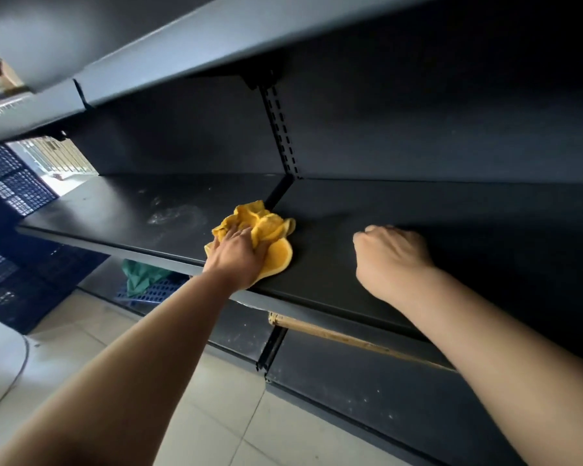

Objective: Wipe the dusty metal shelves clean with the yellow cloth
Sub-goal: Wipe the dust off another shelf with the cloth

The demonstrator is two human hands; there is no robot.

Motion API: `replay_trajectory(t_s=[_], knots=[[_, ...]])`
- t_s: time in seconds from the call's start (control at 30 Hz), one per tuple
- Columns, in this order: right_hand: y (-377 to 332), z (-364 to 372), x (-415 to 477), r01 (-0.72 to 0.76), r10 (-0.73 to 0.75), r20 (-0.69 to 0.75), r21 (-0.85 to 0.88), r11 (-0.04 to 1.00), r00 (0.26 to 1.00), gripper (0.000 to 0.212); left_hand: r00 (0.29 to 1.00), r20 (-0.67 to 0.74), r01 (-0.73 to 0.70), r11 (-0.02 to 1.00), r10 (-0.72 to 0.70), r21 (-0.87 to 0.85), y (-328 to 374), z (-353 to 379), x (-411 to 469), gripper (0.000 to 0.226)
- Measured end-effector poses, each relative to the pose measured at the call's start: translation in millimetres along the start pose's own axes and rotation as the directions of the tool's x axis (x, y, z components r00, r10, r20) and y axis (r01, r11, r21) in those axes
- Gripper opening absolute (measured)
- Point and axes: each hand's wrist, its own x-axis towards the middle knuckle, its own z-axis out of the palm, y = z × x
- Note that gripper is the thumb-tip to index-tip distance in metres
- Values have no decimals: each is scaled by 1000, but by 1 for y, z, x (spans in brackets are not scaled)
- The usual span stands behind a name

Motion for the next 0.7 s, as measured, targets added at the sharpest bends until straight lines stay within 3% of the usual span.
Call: replay_trajectory(t_s=[0.1, 0.27, 0.47, 0.7], knots=[[-45, 10, 20, 65, -63, -32, 43, 997, 997, 32, 986, 128, 117, 992, -110, -51, -34, -5, 14, 70], [-102, 25, 57, 37, -36, -16, 70, 997, 999, 34, 950, 303, -74, 997, 69, 7, -53, -1, 64, 80], [-129, 33, 88, -122, 125, -28, 75, 990, 992, 38, 927, 243, -309, 949, 284, 68, -49, 12, 137, 73], [-143, 28, 110, -311, 311, 23, -2, 951, 950, 41, 901, 265, -364, 931, 345, 26, -36, 17, 189, 74]])
